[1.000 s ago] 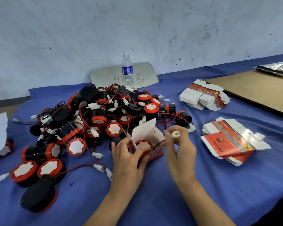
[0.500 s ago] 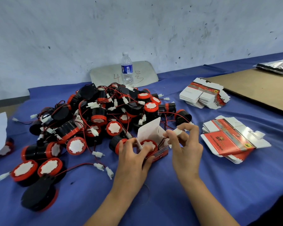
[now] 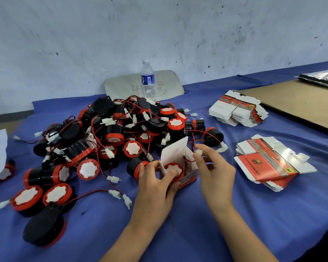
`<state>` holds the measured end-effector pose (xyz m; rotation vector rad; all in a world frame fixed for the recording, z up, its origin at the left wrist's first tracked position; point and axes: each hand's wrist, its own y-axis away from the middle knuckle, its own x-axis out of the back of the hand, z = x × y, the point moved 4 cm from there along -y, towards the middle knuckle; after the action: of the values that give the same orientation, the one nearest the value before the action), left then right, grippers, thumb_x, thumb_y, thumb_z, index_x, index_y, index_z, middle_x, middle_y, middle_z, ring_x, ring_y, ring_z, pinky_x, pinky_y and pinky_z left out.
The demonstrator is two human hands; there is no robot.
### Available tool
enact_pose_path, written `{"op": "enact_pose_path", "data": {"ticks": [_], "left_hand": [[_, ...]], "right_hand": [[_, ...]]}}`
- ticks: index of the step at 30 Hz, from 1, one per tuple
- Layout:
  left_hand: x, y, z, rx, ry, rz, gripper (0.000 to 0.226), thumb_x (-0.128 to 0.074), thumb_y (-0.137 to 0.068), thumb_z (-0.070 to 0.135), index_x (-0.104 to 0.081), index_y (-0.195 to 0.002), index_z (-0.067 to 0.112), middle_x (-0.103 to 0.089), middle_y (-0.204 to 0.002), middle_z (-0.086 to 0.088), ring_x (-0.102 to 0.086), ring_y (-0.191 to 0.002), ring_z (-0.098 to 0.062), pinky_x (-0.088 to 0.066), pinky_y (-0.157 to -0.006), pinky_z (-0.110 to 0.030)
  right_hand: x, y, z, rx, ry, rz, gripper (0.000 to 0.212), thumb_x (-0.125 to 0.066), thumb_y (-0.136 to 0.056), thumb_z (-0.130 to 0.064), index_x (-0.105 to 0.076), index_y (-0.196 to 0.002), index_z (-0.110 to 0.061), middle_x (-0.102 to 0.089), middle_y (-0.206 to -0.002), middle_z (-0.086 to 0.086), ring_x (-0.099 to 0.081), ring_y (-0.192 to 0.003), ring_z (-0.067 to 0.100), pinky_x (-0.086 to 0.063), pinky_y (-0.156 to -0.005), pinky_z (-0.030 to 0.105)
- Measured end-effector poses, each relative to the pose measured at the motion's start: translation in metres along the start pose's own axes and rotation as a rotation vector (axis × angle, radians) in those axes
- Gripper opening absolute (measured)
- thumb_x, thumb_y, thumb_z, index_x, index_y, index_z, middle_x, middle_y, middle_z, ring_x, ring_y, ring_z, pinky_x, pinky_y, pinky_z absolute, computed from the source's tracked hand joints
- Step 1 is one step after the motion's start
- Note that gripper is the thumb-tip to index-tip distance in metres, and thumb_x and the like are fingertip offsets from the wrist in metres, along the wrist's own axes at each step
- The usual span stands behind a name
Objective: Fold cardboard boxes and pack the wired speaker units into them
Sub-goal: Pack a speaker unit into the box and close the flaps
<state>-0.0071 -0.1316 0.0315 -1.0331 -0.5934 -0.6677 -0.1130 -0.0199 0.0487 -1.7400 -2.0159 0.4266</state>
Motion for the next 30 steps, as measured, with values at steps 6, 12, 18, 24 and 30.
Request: {"op": "enact_pose_path", "data": {"ticks": [6,12,18,24,30], "left_hand": [[0.0,0.0,-0.001,-0.004,-0.001,0.004,0.027,-0.073,-0.085,0.022,-0.064,-0.11,0.027,-0.048,-0.122,-0.01,-0.044,-0.117,-0.035,-0.048,-0.091,-0.048],[-0.001,0.0,-0.002,0.016,0.013,-0.005,0.025,-0.07,-0.087,0.025,-0.064,-0.11,0.028,-0.047,-0.123,-0.009,-0.042,-0.118,-0.033,-0.047,-0.093,-0.046],[-0.001,0.0,-0.002,0.021,0.016,-0.006,0.025,-0.071,-0.086,0.025,-0.064,-0.109,0.029,-0.047,-0.122,-0.009,-0.042,-0.118,-0.032,-0.048,-0.093,-0.045],[-0.002,-0.001,-0.003,0.003,-0.011,-0.013,0.025,-0.069,-0.087,0.027,-0.062,-0.111,0.03,-0.048,-0.123,-0.008,-0.042,-0.117,-0.031,-0.048,-0.092,-0.044],[-0.003,-0.001,-0.002,0.018,0.015,-0.025,0.022,-0.066,-0.088,0.03,-0.064,-0.11,0.03,-0.046,-0.122,-0.007,-0.043,-0.117,-0.032,-0.047,-0.093,-0.045]], "right_hand": [[-0.003,0.005,-0.015,0.379,0.395,-0.025,0.029,-0.066,-0.09,-0.009,-0.068,-0.118,-0.017,-0.069,-0.095,-0.005,-0.058,-0.079,0.022,-0.05,-0.063,0.031],[-0.008,0.005,-0.011,0.16,0.339,-0.105,0.024,-0.056,-0.095,-0.029,-0.04,-0.108,-0.04,-0.068,-0.087,-0.006,-0.056,-0.072,0.014,-0.048,-0.059,0.036],[-0.002,0.006,-0.019,0.31,0.446,0.06,0.008,-0.071,-0.086,-0.015,-0.064,-0.09,-0.015,-0.052,-0.062,-0.005,-0.055,-0.055,0.022,-0.044,-0.039,0.036],[-0.01,0.01,-0.022,0.544,0.632,0.1,0.013,-0.081,-0.074,-0.012,-0.069,-0.07,-0.014,-0.06,-0.061,-0.007,-0.053,-0.065,0.023,-0.041,-0.05,0.026],[-0.018,0.01,-0.011,0.498,0.745,0.02,0.018,-0.086,-0.064,-0.007,-0.07,-0.064,-0.013,-0.068,-0.075,-0.004,-0.05,-0.088,0.025,-0.044,-0.063,0.035]]}}
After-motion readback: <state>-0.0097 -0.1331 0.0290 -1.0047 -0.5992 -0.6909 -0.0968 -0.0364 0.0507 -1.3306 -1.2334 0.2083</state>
